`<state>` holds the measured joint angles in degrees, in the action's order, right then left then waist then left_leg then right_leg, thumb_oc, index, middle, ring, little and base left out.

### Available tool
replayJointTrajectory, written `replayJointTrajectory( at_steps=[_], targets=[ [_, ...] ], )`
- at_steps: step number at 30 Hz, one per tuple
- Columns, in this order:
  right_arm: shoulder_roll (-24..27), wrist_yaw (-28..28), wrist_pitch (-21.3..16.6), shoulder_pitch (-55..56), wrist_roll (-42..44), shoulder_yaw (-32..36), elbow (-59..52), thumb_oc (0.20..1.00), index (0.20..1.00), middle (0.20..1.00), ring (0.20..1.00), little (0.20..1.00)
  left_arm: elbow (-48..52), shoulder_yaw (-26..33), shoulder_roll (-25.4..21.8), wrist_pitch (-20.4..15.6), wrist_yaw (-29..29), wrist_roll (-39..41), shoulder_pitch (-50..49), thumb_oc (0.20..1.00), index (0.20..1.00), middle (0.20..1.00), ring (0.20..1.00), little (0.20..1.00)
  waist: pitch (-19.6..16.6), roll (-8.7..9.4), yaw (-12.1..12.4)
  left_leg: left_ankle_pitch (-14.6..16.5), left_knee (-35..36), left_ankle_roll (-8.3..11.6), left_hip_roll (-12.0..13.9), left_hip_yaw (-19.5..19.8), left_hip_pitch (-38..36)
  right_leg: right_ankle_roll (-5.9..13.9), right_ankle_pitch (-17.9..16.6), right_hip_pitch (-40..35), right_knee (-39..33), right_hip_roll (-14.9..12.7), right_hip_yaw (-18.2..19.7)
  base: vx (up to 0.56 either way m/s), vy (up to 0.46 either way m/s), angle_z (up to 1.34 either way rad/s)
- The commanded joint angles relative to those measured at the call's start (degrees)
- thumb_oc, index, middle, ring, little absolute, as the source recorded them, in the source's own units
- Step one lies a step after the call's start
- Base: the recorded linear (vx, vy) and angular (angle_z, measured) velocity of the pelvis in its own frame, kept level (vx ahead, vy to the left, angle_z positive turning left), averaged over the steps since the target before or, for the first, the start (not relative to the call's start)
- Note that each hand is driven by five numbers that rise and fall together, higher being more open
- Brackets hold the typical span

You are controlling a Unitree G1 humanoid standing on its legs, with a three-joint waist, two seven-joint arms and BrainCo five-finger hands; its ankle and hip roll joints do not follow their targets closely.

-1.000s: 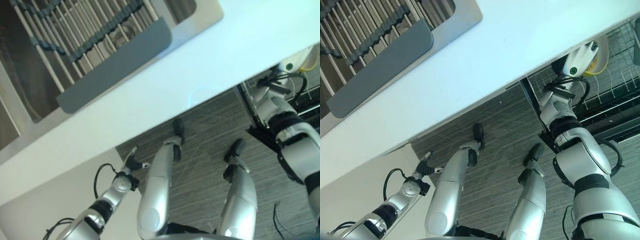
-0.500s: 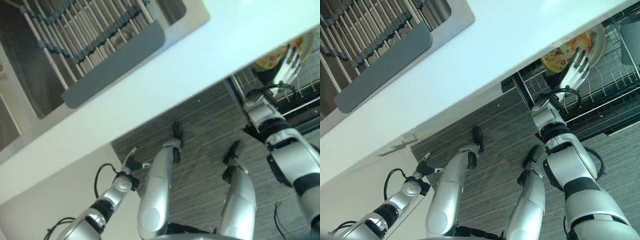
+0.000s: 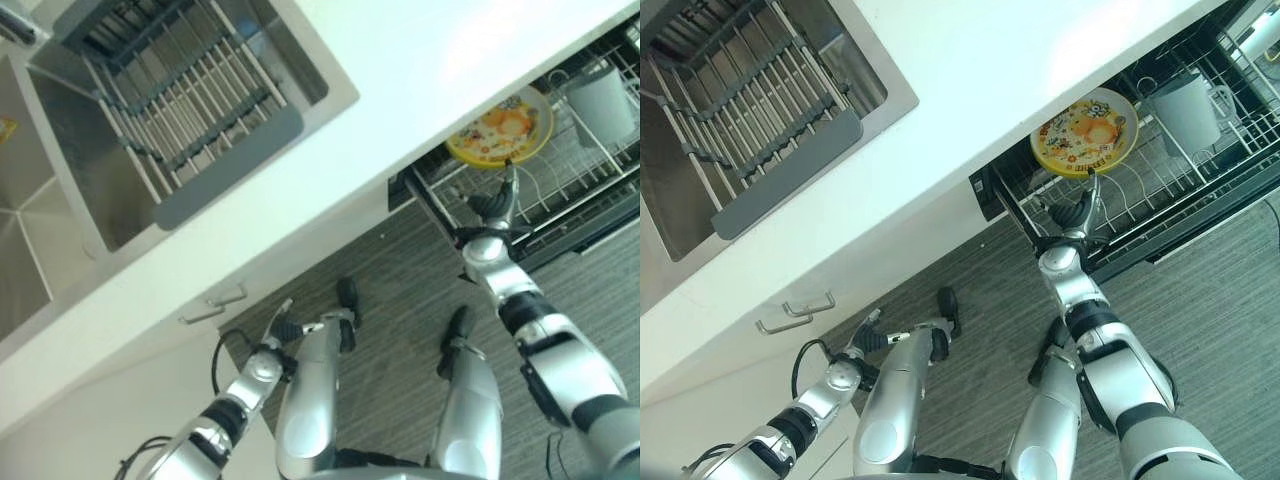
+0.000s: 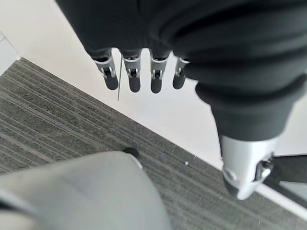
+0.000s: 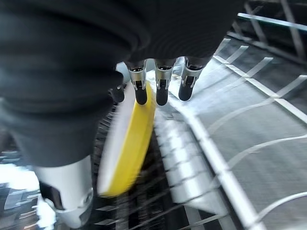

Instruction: Place the dishes in the dishwasher.

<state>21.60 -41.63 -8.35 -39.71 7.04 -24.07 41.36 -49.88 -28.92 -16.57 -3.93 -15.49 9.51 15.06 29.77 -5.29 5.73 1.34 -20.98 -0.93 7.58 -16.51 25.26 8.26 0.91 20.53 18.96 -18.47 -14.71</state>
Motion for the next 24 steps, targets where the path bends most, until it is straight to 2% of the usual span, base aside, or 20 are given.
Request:
replayJointTrajectory(
  at_steps=[1,4,7,9,10,18,24],
  targets=[
    [1.2,2.7,-8.3,0.4,-4.5,0.1,-2.3,1.000,1.000,1.000,1.000,1.000,-2.0,-0.4,0.0,0.0,0.3,-3.4,-1.0,1.000,1.000,1.000,1.000,1.000,0.0,0.42,1.0,3.0,9.0,2.12,-1.1,4.1,-7.8,-1.13,9.5,0.0,9.0,2.0,-2.6,0.02,-0.124,-0.02],
    [0.7,3.8,-9.9,3.0,-4.3,-1.5,-5.8,1.000,1.000,1.000,1.000,1.000,-2.8,0.6,-0.5,0.5,1.4,-5.6,-2.0,1.000,1.000,1.000,1.000,1.000,0.0,1.08,0.5,2.6,10.8,2.79,-0.8,4.0,-13.1,-1.22,9.0,-6.3,5.3,2.7,-2.7,0.05,-0.101,-0.02],
    [0.4,4.1,-11.1,6.4,-5.9,-1.4,-9.0,1.000,1.000,1.000,1.000,1.000,-3.3,1.3,-0.7,1.4,2.4,-7.5,-4.2,1.000,1.000,1.000,1.000,1.000,-2.6,1.53,0.0,2.3,12.2,3.48,-0.6,4.2,-16.1,-1.51,8.6,-10.5,1.9,3.2,-2.9,0.12,-0.068,-0.01],
    [1.1,4.5,-11.0,9.8,-8.3,-1.4,-12.1,1.000,1.000,1.000,1.000,1.000,-3.2,1.8,-1.0,2.0,3.6,-8.9,-6.6,1.000,1.000,1.000,1.000,1.000,-5.1,1.81,-0.2,2.5,12.4,3.83,-0.5,4.7,-18.1,-1.83,8.5,-13.6,-0.1,3.6,-3.0,0.19,-0.080,0.06],
    [1.0,4.8,-9.8,12.6,-6.4,-0.9,-13.7,1.000,1.000,1.000,1.000,1.000,-3.9,2.4,-1.0,2.2,5.0,-11.9,-9.3,1.000,1.000,1.000,1.000,1.000,-8.2,2.23,-0.1,2.0,13.7,3.23,-0.8,4.7,-21.2,-2.33,7.2,-17.9,-3.4,4.2,-3.9,0.20,-0.083,0.14],
    [-1.7,6.7,-10.2,18.3,-2.0,-0.1,-15.6,1.000,1.000,1.000,1.000,1.000,-5.9,3.1,0.1,2.1,5.2,-15.3,-13.8,1.000,1.000,1.000,1.000,1.000,-13.1,2.67,-0.9,2.7,15.6,2.75,-0.6,4.1,-26.6,-2.36,7.6,-23.2,-5.8,4.9,-3.5,0.11,-0.014,0.02],
    [-3.4,6.8,-13.2,23.3,2.3,2.9,-21.1,1.000,1.000,1.000,1.000,1.000,-7.6,5.1,1.2,2.6,5.2,-13.2,-16.2,1.000,1.000,1.000,1.000,1.000,-16.4,2.95,-2.8,3.3,17.3,2.49,-0.4,2.7,-30.1,-2.20,7.6,-26.0,-8.0,5.6,-2.6,0.03,0.009,-0.10]
  ],
)
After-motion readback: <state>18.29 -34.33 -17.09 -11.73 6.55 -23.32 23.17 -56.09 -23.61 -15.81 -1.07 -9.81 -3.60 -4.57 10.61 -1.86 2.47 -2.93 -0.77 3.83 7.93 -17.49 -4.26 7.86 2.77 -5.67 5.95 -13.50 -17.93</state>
